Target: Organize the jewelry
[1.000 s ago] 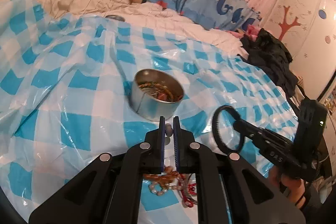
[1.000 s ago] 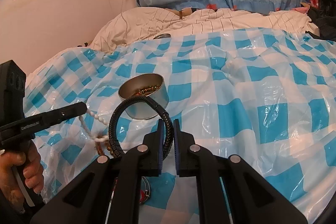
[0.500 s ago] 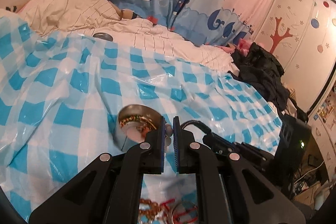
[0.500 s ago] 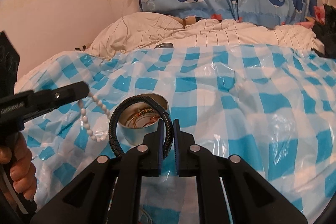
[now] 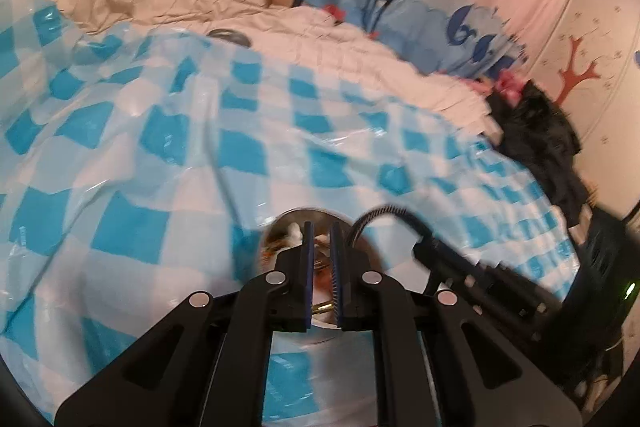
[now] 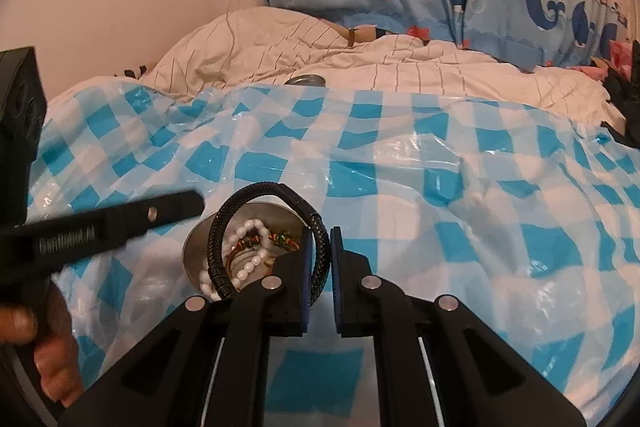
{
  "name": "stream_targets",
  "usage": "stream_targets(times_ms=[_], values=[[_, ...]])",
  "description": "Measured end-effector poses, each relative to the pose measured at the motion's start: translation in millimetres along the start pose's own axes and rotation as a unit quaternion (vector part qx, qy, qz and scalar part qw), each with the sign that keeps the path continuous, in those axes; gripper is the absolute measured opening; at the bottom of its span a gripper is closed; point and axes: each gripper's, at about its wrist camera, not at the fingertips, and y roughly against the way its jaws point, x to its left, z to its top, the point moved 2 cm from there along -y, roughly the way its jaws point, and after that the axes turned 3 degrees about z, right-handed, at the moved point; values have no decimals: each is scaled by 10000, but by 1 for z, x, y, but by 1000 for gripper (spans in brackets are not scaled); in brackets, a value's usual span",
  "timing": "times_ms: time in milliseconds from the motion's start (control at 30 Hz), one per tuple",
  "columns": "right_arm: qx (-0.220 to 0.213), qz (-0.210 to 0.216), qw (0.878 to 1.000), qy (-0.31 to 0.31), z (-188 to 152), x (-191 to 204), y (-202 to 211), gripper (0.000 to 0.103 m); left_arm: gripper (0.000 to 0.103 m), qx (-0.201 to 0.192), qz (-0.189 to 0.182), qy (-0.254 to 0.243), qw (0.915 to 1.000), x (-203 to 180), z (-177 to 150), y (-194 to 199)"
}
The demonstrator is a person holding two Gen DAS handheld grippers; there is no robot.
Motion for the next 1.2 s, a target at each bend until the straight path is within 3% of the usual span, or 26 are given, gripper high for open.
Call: stream_targets(times_ms=[133, 200, 233, 433, 733, 967, 1200], values=[[258, 77, 9994, 194, 3, 13, -21, 11, 13, 17, 123, -4, 9999, 11, -5, 9], [298, 48, 9993, 235, 0, 15, -25, 26, 18, 50, 159, 50, 9998, 18, -8, 16], [288, 39, 9993, 215, -2, 15, -25, 28, 18, 63, 178, 64, 9998, 20, -10, 20], [221, 200, 9995, -36, -10, 5, 12, 29, 27, 299, 317, -47, 9990, 28, -47, 47], [957, 1029, 9877, -688, -90, -11, 78, 34, 43, 745, 397, -496, 9952, 23, -105, 59], [1341, 1284, 9815, -467, -106, 7, 70, 34, 48, 944, 508, -740, 9915, 23, -122, 47], [1622, 1115, 9804, -69, -118, 18, 60, 34, 50, 1034, 461, -628, 9916, 30, -123, 33]])
